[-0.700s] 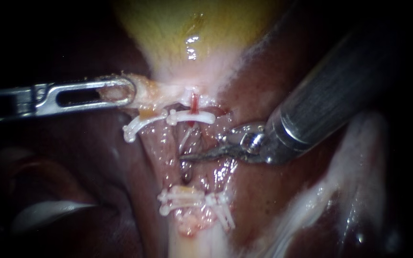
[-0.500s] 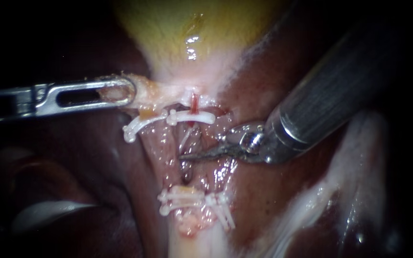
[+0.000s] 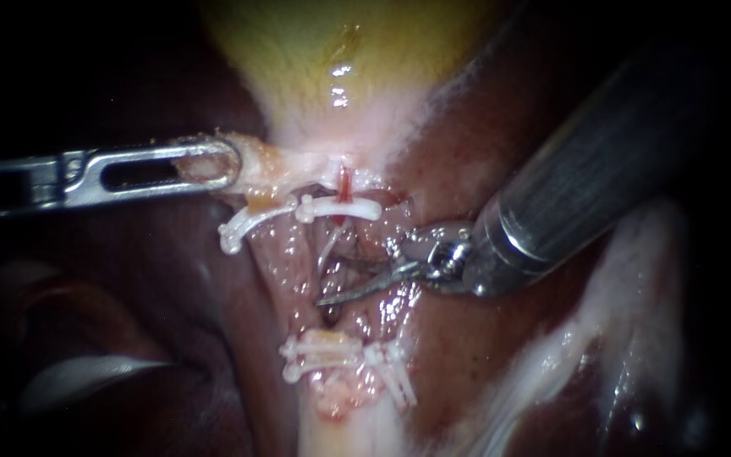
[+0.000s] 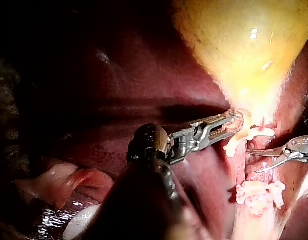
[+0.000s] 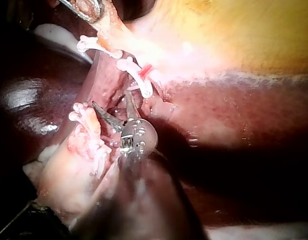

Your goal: Go back from the cut right tube

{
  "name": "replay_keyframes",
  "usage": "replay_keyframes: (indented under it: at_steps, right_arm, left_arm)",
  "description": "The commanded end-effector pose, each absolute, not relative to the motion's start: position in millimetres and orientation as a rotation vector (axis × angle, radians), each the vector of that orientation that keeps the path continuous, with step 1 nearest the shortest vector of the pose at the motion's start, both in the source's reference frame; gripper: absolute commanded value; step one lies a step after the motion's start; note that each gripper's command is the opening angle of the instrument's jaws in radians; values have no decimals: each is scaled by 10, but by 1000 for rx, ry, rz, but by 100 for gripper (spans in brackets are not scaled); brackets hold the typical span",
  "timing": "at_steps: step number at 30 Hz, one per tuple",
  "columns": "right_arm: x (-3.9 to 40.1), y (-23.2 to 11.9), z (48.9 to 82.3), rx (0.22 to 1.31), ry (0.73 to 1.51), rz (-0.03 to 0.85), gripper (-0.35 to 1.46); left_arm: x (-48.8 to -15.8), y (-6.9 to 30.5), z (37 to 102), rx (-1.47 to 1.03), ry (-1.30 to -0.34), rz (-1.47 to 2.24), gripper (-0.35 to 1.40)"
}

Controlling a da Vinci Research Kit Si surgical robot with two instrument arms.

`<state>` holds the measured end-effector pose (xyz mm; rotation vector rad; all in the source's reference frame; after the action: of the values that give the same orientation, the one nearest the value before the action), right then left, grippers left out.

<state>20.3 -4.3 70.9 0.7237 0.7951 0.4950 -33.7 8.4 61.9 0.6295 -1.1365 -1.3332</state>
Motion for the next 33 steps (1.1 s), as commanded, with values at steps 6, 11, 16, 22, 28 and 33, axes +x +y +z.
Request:
replay_keyframes:
  at_steps: [6, 11, 16, 22, 28, 33]
  right_arm:
    - [202, -44, 708, 705, 822, 455, 136]
    - [199, -48, 705, 665, 868, 389, 143]
    - [194, -49, 699, 583, 935, 296, 144]
    - [181, -43, 686, 505, 970, 227, 144]
    - [151, -29, 666, 445, 996, 203, 144]
    - [126, -20, 646, 403, 997, 194, 144]
  left_arm:
    - [-336, 84, 619, 629, -1136, -1333, -35]
    - [-336, 84, 620, 629, -1136, -1333, -35]
    - [-336, 84, 621, 630, -1137, -1332, -35]
    - [-336, 84, 622, 630, -1137, -1332, -35]
    - [-336, 84, 622, 630, -1137, -1331, -35]
    - [-335, 84, 624, 630, -1137, -1331, -35]
